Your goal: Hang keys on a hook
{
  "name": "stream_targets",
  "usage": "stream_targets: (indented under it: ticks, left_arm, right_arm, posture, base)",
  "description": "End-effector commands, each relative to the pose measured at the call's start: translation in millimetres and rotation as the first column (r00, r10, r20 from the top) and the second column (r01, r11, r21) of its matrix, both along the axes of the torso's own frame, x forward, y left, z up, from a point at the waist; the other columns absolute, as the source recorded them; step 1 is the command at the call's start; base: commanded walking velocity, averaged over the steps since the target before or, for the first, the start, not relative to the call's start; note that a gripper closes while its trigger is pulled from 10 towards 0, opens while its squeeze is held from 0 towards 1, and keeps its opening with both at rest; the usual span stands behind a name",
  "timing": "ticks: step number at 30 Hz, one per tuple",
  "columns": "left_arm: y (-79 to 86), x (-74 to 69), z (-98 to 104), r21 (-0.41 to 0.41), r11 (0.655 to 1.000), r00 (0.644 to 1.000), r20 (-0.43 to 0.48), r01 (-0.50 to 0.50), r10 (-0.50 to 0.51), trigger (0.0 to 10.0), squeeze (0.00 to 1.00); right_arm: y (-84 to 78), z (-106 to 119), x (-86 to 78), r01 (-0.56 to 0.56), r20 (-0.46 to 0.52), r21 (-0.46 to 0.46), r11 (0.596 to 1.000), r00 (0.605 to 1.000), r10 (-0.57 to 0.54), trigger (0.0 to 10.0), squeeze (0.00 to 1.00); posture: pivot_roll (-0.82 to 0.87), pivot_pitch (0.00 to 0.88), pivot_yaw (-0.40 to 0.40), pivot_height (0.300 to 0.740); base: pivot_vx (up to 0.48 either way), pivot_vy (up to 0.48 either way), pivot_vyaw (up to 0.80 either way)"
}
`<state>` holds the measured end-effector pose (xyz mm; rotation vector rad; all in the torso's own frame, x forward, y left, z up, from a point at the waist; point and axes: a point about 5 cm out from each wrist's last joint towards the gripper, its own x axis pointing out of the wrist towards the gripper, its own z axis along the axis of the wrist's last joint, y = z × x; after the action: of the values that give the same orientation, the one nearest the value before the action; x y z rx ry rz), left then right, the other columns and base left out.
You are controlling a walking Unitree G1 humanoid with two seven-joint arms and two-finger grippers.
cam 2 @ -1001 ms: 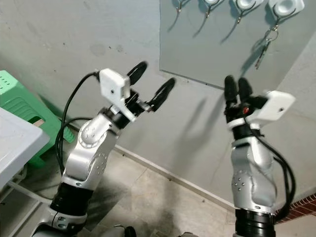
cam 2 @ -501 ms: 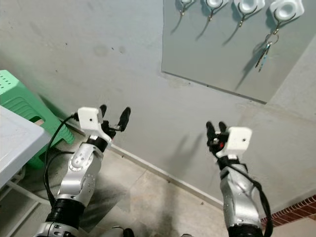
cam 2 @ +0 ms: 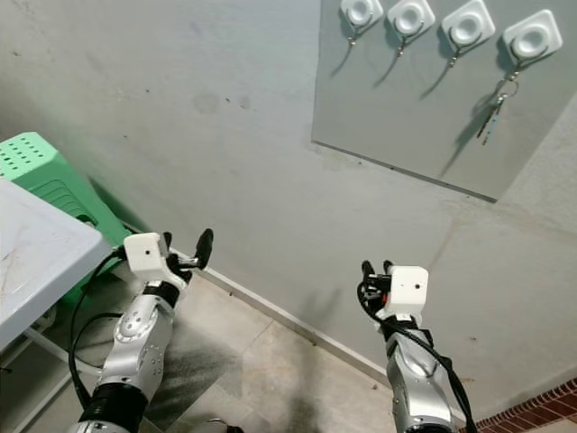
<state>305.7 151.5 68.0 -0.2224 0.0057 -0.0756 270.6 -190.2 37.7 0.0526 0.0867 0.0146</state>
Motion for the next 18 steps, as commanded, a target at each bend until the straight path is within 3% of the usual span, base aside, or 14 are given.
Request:
stream_targets:
  ticks: [1, 18]
  left_arm:
    - [2.5, -3.6, -5.7, 0.004, 1.000, 1.000, -0.011, -0.004, 0.004, 10.0, 0.00]
    - [7.4, -7.7, -12.8, 0.021, 0.999, 1.000, -0.014, -0.026, 0.027, 10.0, 0.00]
  right_arm:
    - [-0.3, -2.1, -2.1, 0.005, 0.000, -0.016, 1.000, 1.000, -0.005, 10.0, 0.00]
    - [-6.2, -3.3, -4.0, 0.004, 0.012, -0.064, 0.998, 1.000, -0.003, 10.0, 0.00]
  posture:
    - [-0.03, 0.007, -0.001, 0.721]
    - [-0.04, 0.000, -0.002, 0.721]
  base:
    - [0.000, 0.000, 0.00]
    - [0.000, 0.000, 0.00]
